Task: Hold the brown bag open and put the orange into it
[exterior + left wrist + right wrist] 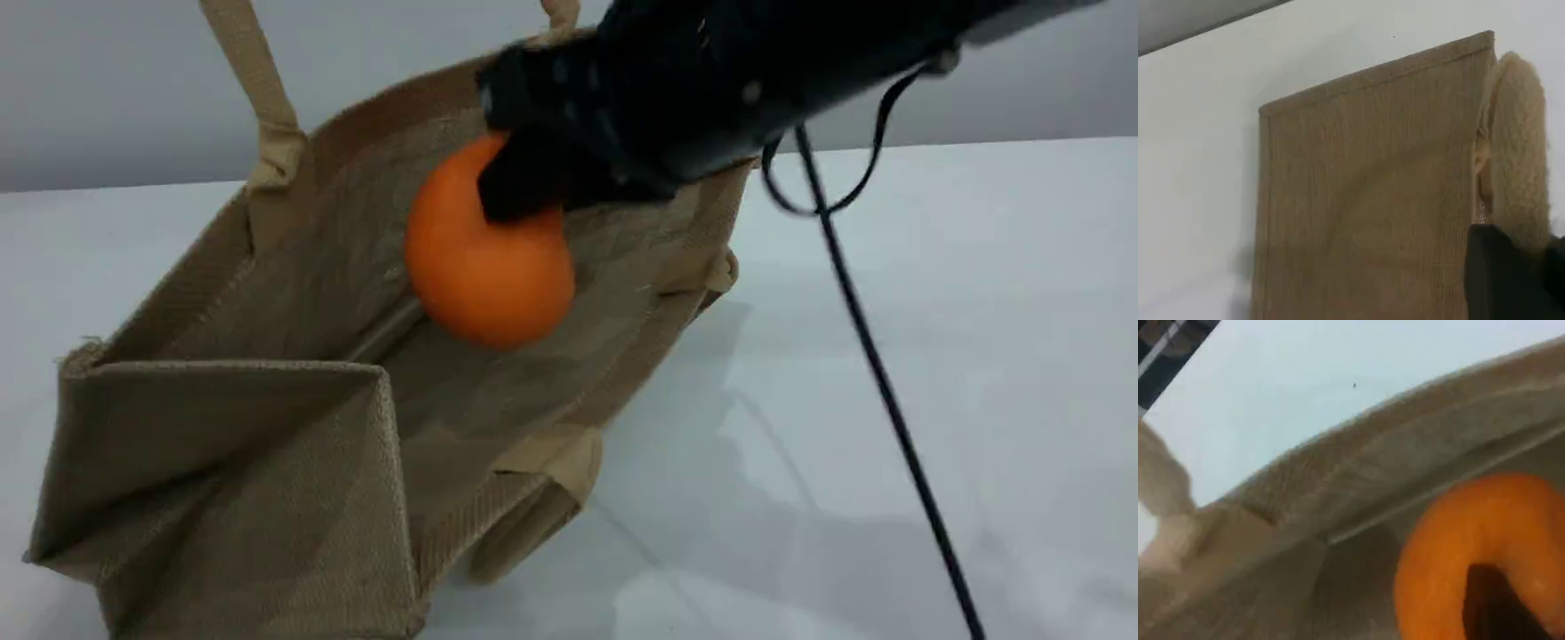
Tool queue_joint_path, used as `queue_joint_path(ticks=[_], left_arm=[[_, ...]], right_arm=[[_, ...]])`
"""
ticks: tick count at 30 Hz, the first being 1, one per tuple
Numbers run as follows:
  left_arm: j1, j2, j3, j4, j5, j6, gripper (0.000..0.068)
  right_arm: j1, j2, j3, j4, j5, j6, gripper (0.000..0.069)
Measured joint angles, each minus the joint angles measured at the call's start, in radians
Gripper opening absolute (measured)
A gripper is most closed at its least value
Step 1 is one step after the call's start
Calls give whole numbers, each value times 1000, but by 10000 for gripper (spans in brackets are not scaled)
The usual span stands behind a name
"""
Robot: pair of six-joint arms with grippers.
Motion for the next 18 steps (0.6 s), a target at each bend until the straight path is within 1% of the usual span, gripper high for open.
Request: queue_joint_path(ticks=[10, 18], left_arm=[[0, 0, 0, 0, -3, -1, 83], [0, 0, 0, -1, -3, -1, 83]], right_arm=[[83, 156, -112, 1, -13, -3, 37], [83, 199, -158, 1, -38, -30, 39]])
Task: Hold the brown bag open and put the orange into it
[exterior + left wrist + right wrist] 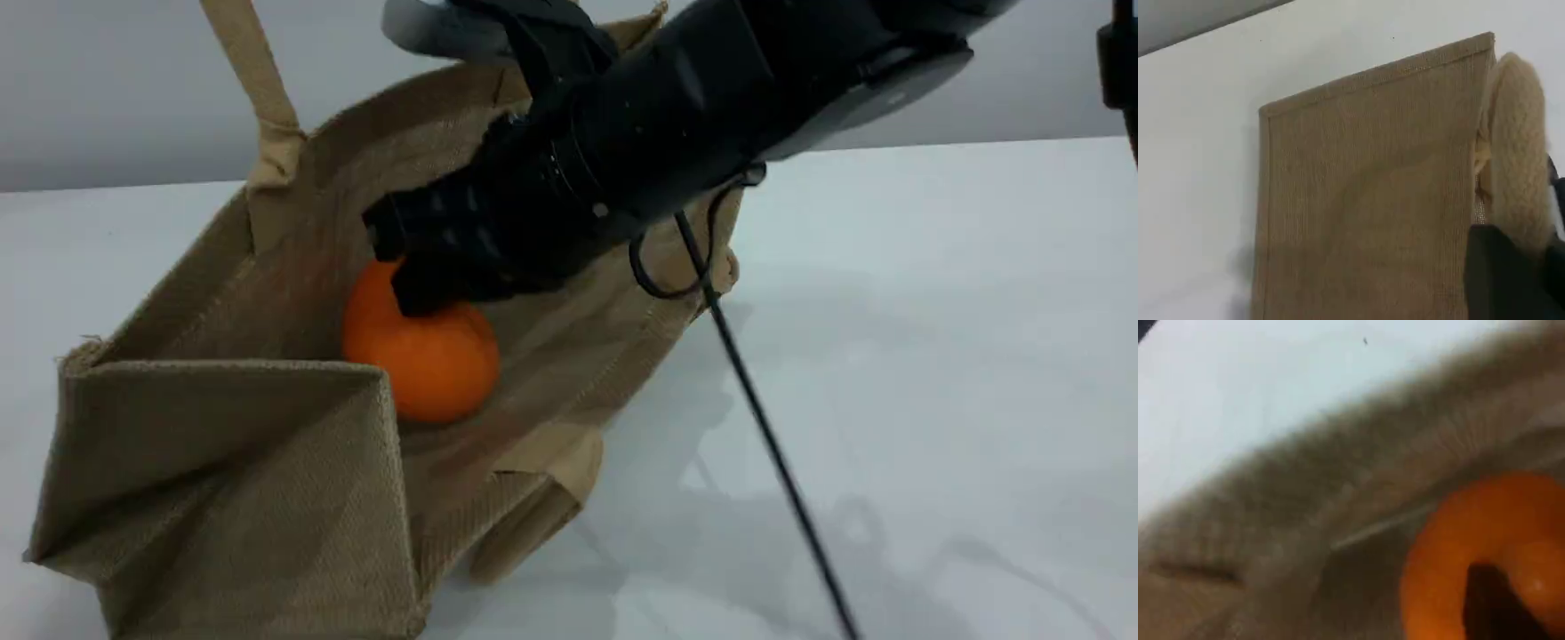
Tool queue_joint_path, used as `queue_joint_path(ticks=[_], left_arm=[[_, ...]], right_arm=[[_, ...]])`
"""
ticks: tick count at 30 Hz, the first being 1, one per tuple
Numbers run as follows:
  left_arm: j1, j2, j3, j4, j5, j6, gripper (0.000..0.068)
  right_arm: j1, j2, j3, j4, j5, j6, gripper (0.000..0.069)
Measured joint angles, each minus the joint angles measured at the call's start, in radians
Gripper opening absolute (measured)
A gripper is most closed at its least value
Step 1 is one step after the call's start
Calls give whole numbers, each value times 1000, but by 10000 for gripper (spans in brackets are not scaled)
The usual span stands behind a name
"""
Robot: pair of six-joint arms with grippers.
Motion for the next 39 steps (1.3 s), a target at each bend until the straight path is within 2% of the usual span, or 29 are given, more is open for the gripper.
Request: queue_joint_path(ticks=[4, 7, 13, 16, 20, 25, 34, 39], left_arm=[[0, 0, 0, 1, 0, 0, 83], [0, 0, 0, 5, 0, 0, 83], [0, 0, 0, 37, 0, 0, 83], [0, 1, 0, 55, 1, 0, 83], [0, 1, 0, 56, 0, 0, 83], [0, 1, 0, 53, -6, 0, 83], [0, 33, 1, 45, -31, -1, 83], [-13, 73, 22, 48, -75, -2, 83]], right_arm=[[0, 0, -4, -1, 0, -21, 77], [0, 0, -4, 0, -6, -22, 152], [0, -16, -4, 0, -31, -20, 407], [0, -27, -4, -4, -47, -10, 484], [0, -67, 4, -70, -80, 38, 507], [-33, -162, 69, -171, -146, 103, 510], [-122, -419, 260, -278, -123, 180, 509], [-122, -566, 324, -432, -61, 335, 509]])
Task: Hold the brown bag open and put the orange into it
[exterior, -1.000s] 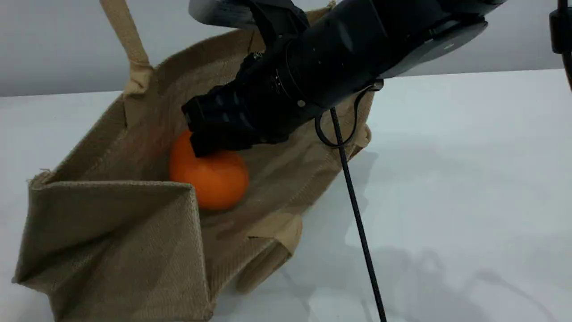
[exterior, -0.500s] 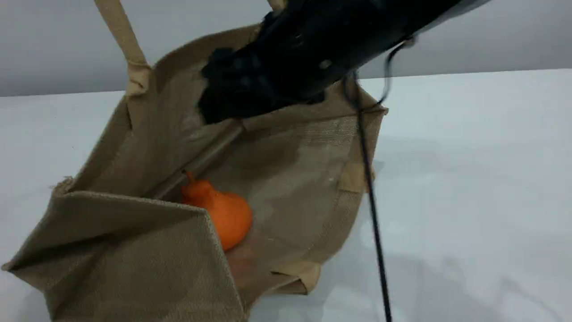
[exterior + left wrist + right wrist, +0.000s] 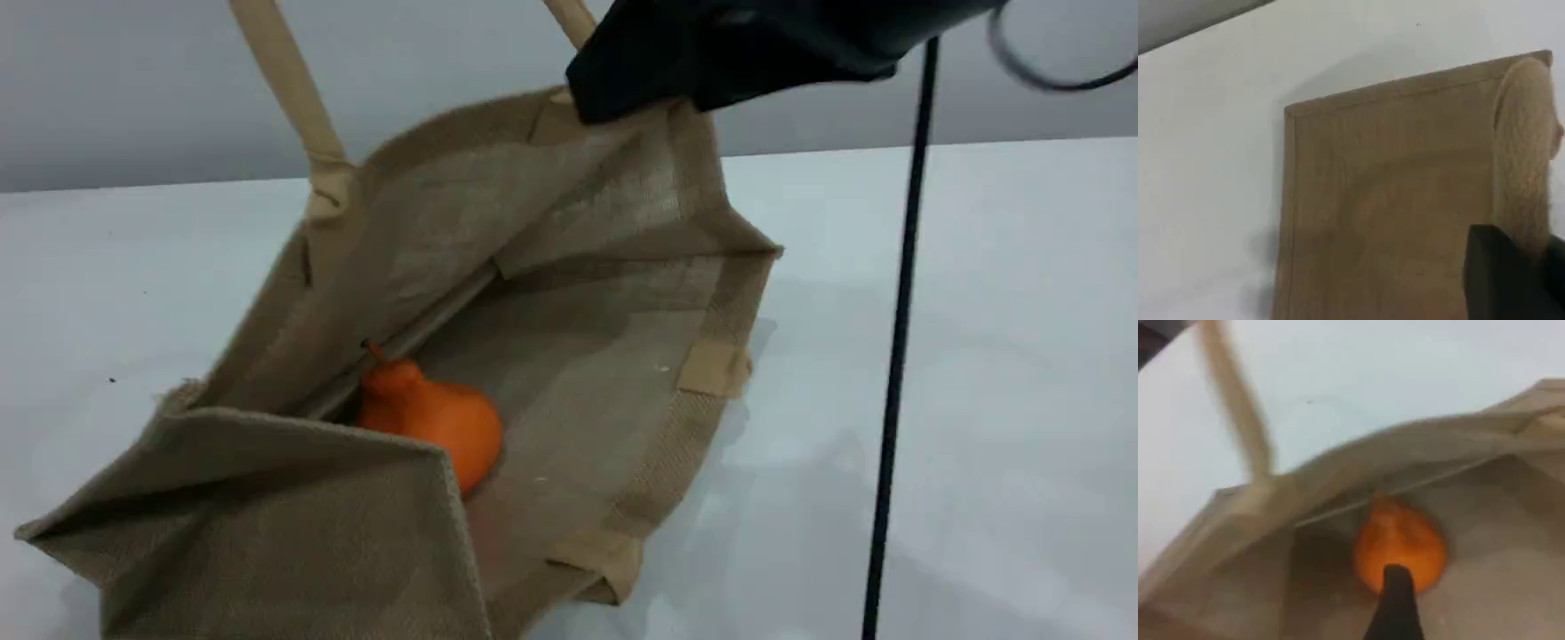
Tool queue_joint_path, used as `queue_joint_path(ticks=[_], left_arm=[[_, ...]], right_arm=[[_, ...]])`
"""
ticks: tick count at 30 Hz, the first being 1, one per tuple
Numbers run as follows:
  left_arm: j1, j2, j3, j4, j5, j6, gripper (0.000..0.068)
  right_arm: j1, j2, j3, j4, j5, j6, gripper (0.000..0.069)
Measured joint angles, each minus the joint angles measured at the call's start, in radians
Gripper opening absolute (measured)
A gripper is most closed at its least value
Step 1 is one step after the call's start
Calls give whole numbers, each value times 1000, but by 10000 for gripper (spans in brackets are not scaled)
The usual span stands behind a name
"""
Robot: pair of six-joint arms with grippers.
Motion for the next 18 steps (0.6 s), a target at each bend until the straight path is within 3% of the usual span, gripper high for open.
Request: queue_joint_path(ticks=[11, 18], left_arm=[[-6, -1, 253, -5, -241, -27, 83], [-6, -1, 412, -85, -392, -26, 83]], right_arm=[[0, -159, -1, -725, 271, 680, 509], [0, -290, -1, -1138, 429, 1045, 509]])
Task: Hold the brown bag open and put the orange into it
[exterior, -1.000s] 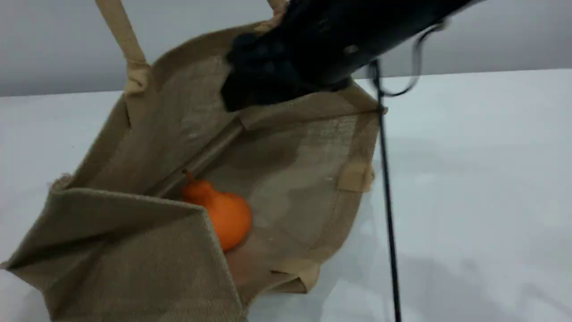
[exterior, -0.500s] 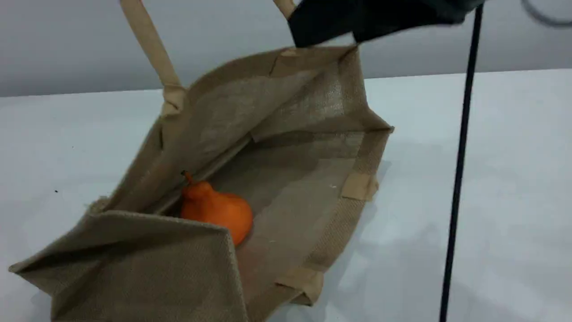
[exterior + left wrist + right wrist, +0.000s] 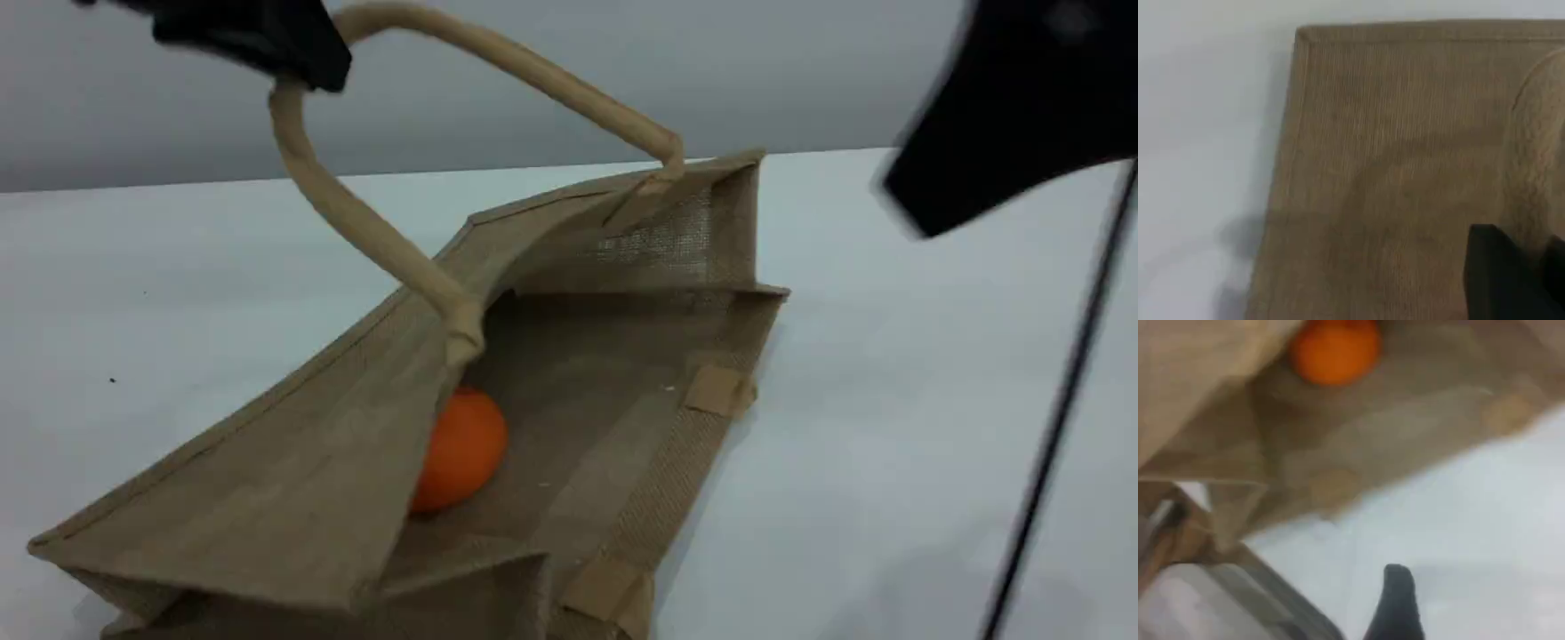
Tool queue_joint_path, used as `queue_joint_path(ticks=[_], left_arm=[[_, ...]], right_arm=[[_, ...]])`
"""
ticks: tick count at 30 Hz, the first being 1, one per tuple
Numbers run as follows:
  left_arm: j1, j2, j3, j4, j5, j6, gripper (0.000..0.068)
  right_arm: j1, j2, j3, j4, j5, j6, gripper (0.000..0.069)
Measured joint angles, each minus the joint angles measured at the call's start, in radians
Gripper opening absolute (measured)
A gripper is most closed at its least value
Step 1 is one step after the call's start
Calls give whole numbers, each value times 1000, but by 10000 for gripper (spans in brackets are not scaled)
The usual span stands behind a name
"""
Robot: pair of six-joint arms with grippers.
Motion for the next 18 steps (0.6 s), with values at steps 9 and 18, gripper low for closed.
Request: queue_joint_path(ticks=[9, 18], left_arm=[[-62, 17, 80, -182, -116, 127, 83], [-93, 163, 80, -208, -152, 134, 93]], right_arm=[[0, -84, 0, -186, 66, 136, 509], [0, -86, 0, -216, 149, 156, 509]])
